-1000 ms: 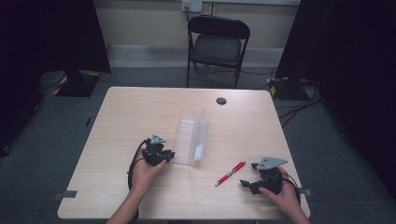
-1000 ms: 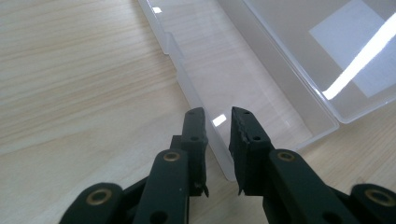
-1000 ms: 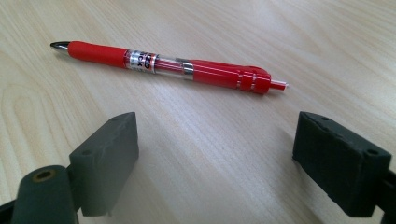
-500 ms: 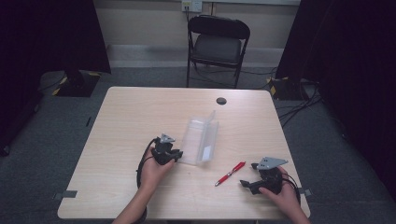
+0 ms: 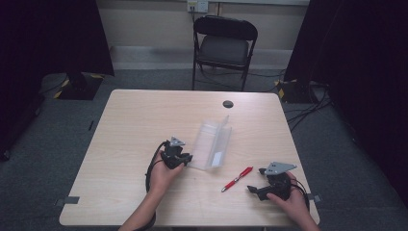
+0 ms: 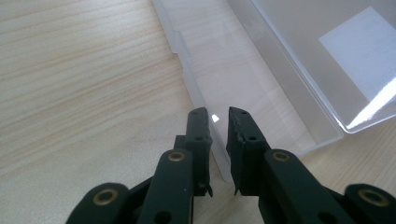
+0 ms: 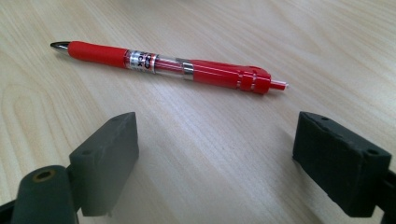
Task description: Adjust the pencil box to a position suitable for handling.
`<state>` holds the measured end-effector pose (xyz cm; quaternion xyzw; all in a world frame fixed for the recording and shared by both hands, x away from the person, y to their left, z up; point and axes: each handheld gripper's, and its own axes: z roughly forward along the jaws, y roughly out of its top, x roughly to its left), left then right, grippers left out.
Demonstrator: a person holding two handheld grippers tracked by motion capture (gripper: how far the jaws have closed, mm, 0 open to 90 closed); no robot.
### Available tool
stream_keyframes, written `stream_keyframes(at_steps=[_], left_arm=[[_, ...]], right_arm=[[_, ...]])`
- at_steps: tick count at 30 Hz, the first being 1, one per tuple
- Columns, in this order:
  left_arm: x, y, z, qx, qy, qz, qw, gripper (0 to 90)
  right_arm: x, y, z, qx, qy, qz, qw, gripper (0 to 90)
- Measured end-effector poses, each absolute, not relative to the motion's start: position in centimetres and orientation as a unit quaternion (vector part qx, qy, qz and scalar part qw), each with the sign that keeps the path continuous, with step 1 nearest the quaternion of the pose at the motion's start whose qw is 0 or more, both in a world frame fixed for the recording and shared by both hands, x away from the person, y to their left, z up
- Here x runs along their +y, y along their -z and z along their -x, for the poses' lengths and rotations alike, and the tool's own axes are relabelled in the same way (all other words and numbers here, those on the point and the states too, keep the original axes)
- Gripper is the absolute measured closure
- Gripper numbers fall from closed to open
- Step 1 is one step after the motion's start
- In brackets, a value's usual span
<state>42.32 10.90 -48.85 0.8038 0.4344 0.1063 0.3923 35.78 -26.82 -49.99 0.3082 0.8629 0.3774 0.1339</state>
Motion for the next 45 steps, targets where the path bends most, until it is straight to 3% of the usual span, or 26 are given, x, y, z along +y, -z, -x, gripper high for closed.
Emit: stream_keyframes(at_steps=[4,14,23,27,40,45], left_arm=[[11.1,48.8,-42.2,0.433,-0.106,-0.801,0.400,78.3],[12.4,47.4,-40.9,0.410,-0.111,-0.807,0.410,53.2],[11.9,47.0,-37.4,0.363,-0.089,-0.814,0.444,47.5],[11.7,47.3,-36.6,0.350,-0.085,-0.821,0.442,46.4],[14.0,49.6,-34.9,0.319,-0.097,-0.849,0.411,29.1],[14.6,50.0,-35.0,0.316,-0.100,-0.848,0.414,27.3]], right_arm=[[-26.8,50.0,-35.8,0.863,-0.377,-0.308,0.134,13.6],[-26.8,50.0,-35.8,0.863,-0.377,-0.307,0.133,13.5],[-26.8,50.0,-35.9,0.864,-0.377,-0.308,0.131,13.6],[-26.8,50.0,-36.1,0.863,-0.377,-0.307,0.136,13.6],[-25.9,49.6,-37.8,0.864,-0.379,-0.306,0.128,14.3],[-25.8,49.5,-38.2,0.862,-0.386,-0.300,0.130,14.3]])
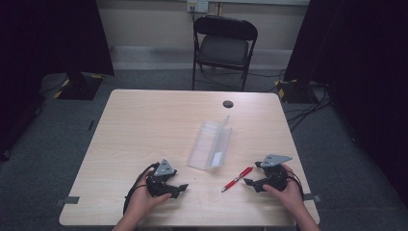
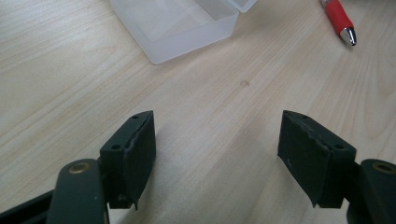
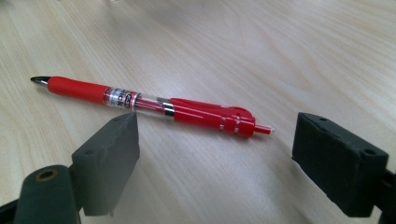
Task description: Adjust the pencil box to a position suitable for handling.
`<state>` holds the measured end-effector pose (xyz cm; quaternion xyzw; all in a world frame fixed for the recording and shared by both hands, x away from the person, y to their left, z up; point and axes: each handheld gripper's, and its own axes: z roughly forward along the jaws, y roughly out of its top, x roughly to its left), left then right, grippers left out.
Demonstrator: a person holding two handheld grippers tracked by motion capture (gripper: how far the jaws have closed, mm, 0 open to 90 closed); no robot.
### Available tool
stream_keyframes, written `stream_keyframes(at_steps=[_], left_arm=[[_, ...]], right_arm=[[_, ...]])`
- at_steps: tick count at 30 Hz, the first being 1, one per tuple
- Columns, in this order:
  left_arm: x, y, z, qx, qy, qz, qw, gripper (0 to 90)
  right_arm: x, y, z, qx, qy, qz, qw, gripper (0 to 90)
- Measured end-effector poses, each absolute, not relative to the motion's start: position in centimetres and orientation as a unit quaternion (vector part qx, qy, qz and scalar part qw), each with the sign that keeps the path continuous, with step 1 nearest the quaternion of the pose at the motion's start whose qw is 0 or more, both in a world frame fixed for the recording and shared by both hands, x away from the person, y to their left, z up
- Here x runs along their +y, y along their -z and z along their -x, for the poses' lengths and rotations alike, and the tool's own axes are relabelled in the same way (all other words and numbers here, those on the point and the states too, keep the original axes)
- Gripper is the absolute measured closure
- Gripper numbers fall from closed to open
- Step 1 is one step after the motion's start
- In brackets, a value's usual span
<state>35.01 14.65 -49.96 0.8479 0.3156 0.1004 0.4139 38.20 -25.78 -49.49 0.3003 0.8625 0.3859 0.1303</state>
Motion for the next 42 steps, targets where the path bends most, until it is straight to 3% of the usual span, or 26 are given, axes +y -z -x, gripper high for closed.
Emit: stream_keyframes(at_steps=[16,31,42], left_arm=[[14.3,50.0,-34.4,0.299,-0.116,-0.858,0.401,24.2],[13.6,49.8,-33.4,0.291,-0.092,-0.861,0.406,24.9],[12.9,49.7,-33.1,0.287,-0.079,-0.858,0.419,24.6]], right_arm=[[-23.4,50.0,-37.3,0.869,-0.380,-0.291,0.127,14.0],[-18.6,50.0,-36.2,0.878,-0.384,-0.261,0.115,14.0],[-17.3,50.0,-35.8,0.871,-0.380,-0.284,0.126,13.5]])
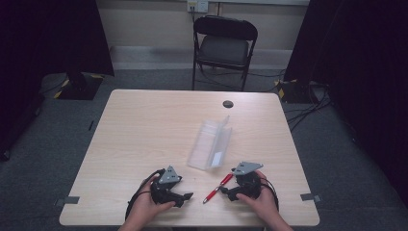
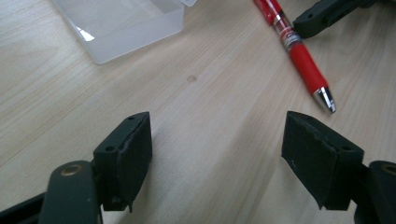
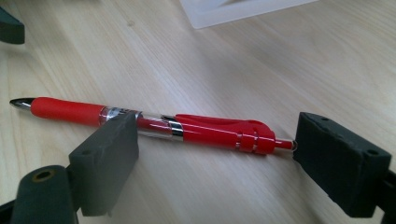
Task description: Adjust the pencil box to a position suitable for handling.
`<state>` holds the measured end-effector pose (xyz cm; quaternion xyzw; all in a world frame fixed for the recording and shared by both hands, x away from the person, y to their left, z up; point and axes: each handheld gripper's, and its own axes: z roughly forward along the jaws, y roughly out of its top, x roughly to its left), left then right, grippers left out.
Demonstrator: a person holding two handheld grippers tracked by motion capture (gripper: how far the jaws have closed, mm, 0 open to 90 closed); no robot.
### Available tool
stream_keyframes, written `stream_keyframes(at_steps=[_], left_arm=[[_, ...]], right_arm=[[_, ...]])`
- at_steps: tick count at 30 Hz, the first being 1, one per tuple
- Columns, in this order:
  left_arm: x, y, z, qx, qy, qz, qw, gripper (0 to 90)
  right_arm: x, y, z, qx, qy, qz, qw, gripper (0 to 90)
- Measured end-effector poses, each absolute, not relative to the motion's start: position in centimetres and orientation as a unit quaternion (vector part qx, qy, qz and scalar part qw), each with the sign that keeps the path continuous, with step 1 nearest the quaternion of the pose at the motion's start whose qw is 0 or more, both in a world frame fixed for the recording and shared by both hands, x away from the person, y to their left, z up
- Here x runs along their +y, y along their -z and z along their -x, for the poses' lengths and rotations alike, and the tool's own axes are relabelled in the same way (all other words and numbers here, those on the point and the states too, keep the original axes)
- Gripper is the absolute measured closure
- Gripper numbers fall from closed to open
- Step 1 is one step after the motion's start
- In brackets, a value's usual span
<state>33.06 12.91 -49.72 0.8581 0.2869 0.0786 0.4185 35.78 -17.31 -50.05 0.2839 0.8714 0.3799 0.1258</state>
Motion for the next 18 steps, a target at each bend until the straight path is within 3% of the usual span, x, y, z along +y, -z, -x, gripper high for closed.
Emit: stream_keyframes(at_steps=[8,18], left_arm=[[12.7,49.6,-32.8,0.288,-0.070,-0.858,0.420,24.5],[11.8,49.8,-32.6,0.280,-0.061,-0.860,0.421,24.4]], right_arm=[[-16.9,50.0,-35.7,0.873,-0.381,-0.281,0.123,13.6],[-20.6,50.0,-36.2,0.876,-0.382,-0.270,0.117,13.7]])
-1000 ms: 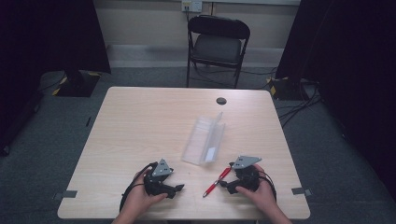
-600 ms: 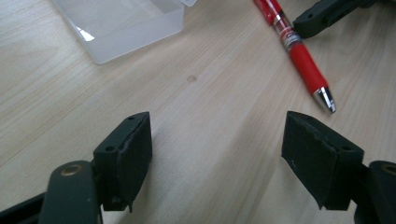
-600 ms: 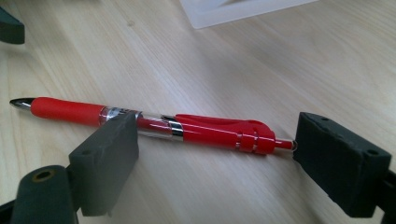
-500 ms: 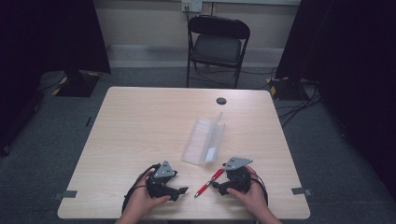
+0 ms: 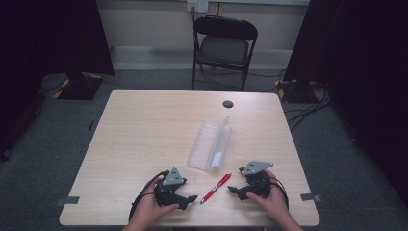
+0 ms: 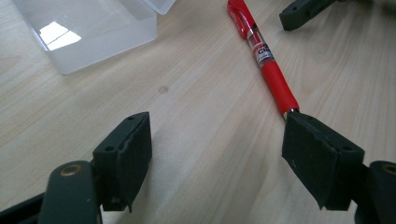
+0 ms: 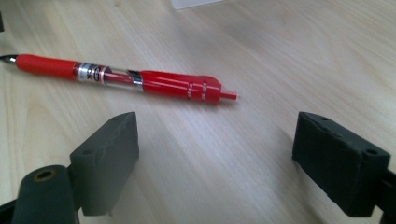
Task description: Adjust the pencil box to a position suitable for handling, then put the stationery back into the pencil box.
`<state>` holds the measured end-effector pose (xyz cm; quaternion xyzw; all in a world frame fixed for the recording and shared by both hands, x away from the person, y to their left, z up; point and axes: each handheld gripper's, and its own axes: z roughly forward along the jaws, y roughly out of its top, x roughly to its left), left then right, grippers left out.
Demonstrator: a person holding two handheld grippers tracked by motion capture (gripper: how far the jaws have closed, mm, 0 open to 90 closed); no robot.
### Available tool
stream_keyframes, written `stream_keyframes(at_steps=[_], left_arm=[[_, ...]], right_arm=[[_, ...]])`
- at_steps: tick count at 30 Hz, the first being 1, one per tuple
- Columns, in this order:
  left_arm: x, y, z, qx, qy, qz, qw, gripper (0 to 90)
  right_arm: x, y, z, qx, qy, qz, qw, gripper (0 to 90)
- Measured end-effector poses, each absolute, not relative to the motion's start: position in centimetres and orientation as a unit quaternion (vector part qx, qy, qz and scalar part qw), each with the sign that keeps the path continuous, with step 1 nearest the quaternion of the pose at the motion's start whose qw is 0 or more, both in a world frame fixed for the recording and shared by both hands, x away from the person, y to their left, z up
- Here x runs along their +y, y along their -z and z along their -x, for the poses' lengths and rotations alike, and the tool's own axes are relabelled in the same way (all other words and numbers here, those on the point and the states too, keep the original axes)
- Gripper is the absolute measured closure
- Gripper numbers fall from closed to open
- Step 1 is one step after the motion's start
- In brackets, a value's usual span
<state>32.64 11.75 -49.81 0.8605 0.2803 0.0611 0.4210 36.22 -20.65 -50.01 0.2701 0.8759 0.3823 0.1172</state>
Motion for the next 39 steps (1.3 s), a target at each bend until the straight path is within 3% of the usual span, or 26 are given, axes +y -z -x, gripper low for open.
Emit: stream_keyframes(at_steps=[39], left_arm=[[8.5,49.5,-31.9,0.270,-0.040,-0.861,0.428,25.4]], right_arm=[[-20.9,50.0,-36.2,0.878,-0.383,-0.264,0.114,12.6]])
